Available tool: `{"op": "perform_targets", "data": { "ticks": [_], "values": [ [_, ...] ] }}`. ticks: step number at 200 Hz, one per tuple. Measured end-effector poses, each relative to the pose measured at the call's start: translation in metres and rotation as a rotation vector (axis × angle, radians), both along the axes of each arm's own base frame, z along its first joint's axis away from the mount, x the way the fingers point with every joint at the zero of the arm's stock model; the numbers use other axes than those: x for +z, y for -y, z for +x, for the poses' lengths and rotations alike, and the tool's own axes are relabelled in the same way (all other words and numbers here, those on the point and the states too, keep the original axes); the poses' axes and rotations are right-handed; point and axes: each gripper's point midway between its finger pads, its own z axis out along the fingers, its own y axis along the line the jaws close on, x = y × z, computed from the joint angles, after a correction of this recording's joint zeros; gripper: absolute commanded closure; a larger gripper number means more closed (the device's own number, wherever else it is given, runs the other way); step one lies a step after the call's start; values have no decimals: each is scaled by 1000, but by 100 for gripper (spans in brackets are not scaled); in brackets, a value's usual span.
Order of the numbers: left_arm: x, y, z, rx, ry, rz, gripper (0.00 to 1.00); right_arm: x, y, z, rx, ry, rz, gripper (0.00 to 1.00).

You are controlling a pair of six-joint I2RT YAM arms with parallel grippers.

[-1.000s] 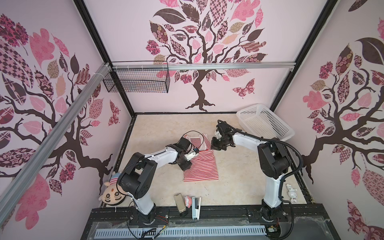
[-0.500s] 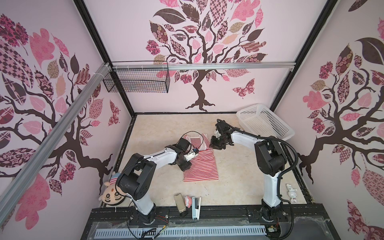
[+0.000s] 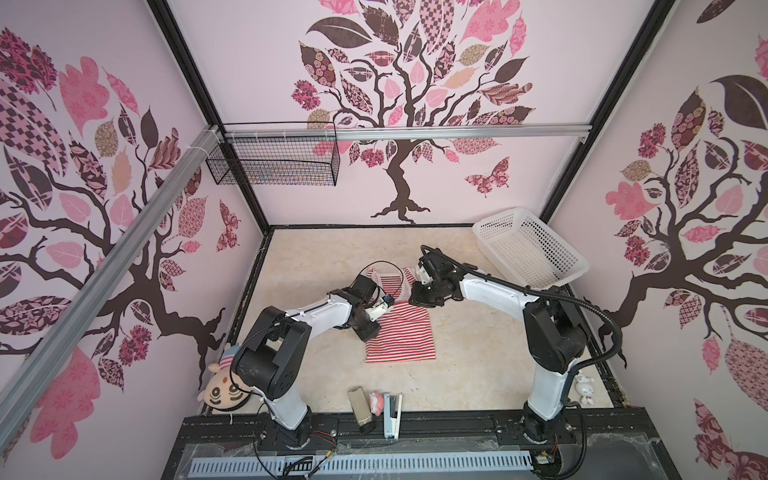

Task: Fold and stack the tank tops

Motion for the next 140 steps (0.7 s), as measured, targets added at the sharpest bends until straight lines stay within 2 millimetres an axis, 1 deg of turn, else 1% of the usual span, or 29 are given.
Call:
{"op": "perform_targets", "data": {
  "ticks": [29,50,66,79,124,131,140],
  "values": [
    [0,-1,0,5,-1,0,53,-33,-1,-2,8,-68,-13,82],
    [0,-1,1,6,-1,-1,53,-51,0,-1,5,-104,-33,81],
    [0,-2,1,8,-1,0,53,-50,-4,9,-4,-101,-20,80],
    [0,-2,0,9,-1,1,53,-51,-3,16,-19,-101,-13,79],
    [-1,-5,-1,8,13,2,53,-49,12,31,-84,-123,19,77],
    [-1,-5,-1,7,15,4,53,-49,13,32,-89,-126,25,75],
    [-1,-5,-1,7,16,5,53,-49,14,33,-91,-128,30,71]
  ]
}}
